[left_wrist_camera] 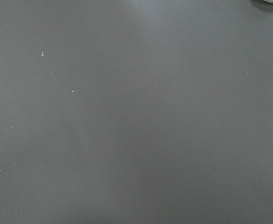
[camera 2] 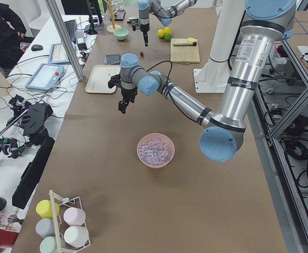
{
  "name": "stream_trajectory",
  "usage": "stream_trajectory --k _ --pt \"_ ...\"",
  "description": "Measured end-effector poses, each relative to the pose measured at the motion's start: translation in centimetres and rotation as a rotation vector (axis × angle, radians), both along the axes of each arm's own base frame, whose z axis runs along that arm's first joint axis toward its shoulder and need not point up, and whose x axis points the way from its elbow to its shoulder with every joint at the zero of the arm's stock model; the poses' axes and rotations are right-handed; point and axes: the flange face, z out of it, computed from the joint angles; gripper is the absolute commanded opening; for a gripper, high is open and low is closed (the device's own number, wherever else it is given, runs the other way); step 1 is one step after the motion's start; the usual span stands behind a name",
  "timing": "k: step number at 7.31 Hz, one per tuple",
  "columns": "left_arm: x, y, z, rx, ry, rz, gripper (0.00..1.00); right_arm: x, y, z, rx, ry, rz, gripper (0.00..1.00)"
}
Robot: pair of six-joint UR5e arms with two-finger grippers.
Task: Put ice and strawberries in cup
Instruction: 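Withdraw the left gripper toward the ice bowl while the right gripper reaches toward the strawberry, then lower the right gripper onto the red strawberry and grasp it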
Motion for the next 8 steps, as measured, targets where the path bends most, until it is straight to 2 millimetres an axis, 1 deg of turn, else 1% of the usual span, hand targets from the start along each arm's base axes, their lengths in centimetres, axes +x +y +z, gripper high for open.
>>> stream_trajectory --k 1,2,3,5,7,8 --pt "-0.6 0.2 0.4 -0.006 -0.002 -0.006 0.98 -1.9 -0.4 0.6 0.0 -0.001 0.004 0.95" --pt "-1.0 0.3 0.4 -0.009 -0.004 -0.01 0.98 -3.4 -1.2 1.3 0.004 -0.004 0.005 0.89" --pt "-1.4 0.4 0.2 -0.012 -0.005 -0.016 0.98 -4.5 -2.1 1.5 0.01 -0.01 0.005 0.83" --pt "-2.0 0.6 0.5 -0.021 -0.01 -0.024 0.98 -5.4 -3.1 0.8 0.021 -0.019 0.006 0.76" --pt "-2.3 0.6 0.6 -0.024 -0.012 -0.028 0.98 -5.3 -3.3 1.0 0.026 -0.016 0.005 0.73" --pt "-2.4 0.7 0.7 -0.024 -0.012 -0.03 0.98 -5.3 -3.3 1.4 0.024 -0.012 0.004 0.7"
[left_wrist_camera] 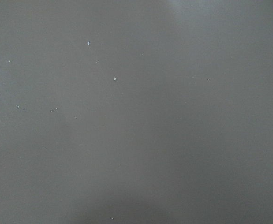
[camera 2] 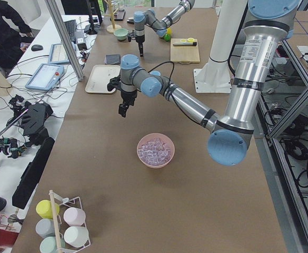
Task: Put ice and strawberries in cup
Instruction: 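Lower the right gripper onto the red strawberry and grasp it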
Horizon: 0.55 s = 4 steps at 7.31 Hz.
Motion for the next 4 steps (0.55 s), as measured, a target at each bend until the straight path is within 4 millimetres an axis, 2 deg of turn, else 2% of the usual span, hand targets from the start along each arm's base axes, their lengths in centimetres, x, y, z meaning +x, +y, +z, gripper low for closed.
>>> stream_trajectory --k 1,2,3,4 --pt "-0.15 0.22 0.12 -0.001 -0.001 -0.001 0.98 0.08 0.04 0.3 -0.002 0.004 0.0 0.6" --pt "-0.31 0.48 0.24 -0.002 -0.001 -0.001 0.98 0.12 0.05 0.44 -0.005 0.005 0.001 0.35" --pt "-0.39 0.62 0.26 -0.001 -0.001 -0.001 0.98 0.15 0.03 0.48 -0.007 0.006 0.003 0.02" --pt "-0.42 0.67 0.25 -0.001 0.0 -0.001 0.98 0.19 0.03 0.54 -0.007 0.006 0.003 0.0"
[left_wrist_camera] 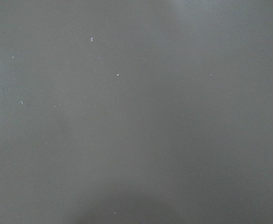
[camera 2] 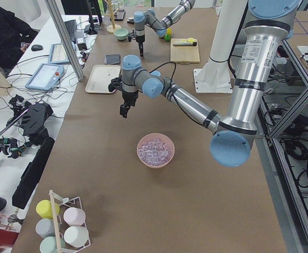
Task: Put ice and strawberries in cup
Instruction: 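Lower the right gripper onto the red strawberry and grasp it, then carry the strawberry with the right gripper over the blue cup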
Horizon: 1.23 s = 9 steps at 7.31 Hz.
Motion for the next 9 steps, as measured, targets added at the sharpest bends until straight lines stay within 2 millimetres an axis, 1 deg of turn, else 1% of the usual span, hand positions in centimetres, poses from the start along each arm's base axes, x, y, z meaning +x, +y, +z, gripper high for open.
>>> stream_trajectory --k 1,2,3,4,5,6,7,8,9 --pt "0.0 0.0 0.0 0.0 0.001 0.0 0.98 0.2 -0.1 0.0 -0.001 -0.001 0.0 0.0" --pt "-0.1 0.1 0.0 0.0 0.001 0.0 0.98 0.5 -0.3 -0.4 -0.002 -0.009 0.002 0.0" --pt "-0.1 0.1 0.0 0.0 0.001 -0.001 0.98 0.7 -0.6 -2.1 -0.001 -0.026 0.011 0.0" --pt "-0.5 -0.1 0.2 0.001 -0.001 -0.002 0.98 0.3 -1.0 -5.5 -0.009 -0.048 0.032 0.0" --pt "-1.8 -0.8 0.9 0.011 -0.012 0.005 0.98 -0.6 -0.5 -10.2 -0.038 -0.07 0.064 0.0" --pt "-4.0 -2.0 2.6 0.024 -0.024 0.033 0.98 -2.2 1.2 -14.5 -0.071 -0.097 0.091 0.0" --pt "-6.5 -3.3 4.7 0.032 -0.03 0.064 0.98 -4.8 3.9 -18.5 -0.102 -0.126 0.121 0.0" --pt "-8.5 -4.3 6.5 0.034 -0.034 0.082 0.98 -8.2 7.3 -21.9 -0.118 -0.149 0.142 0.0" --pt "-9.5 -4.7 7.5 0.031 -0.037 0.088 0.98 -11.3 10.5 -24.5 -0.124 -0.164 0.146 0.0"
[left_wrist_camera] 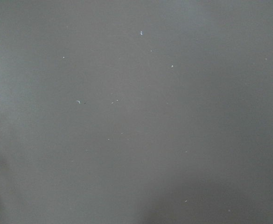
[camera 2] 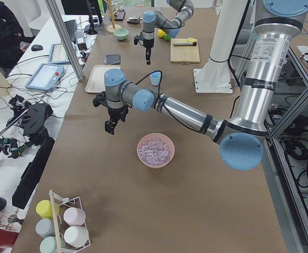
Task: Put ice and strawberries in cup
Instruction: 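Carry the strawberry with the right gripper over the blue cup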
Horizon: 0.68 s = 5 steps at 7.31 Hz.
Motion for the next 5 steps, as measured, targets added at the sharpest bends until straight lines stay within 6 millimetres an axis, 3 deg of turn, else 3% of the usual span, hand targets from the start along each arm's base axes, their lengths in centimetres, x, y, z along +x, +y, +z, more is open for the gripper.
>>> stream_trajectory --k 2,3,5 --pt "-0.7 -0.2 1.0 -0.01 -0.004 0.0 0.98 -4.8 5.3 -3.5 0.015 -0.007 -0.008 0.0" --pt "-0.9 -0.1 1.2 -0.014 -0.005 -0.002 0.98 -6.0 6.6 -4.1 0.018 -0.002 -0.018 0.0" --pt "-1.4 0.3 1.8 -0.021 -0.006 -0.007 0.98 -6.5 6.8 -4.4 0.024 0.008 -0.021 0.0"
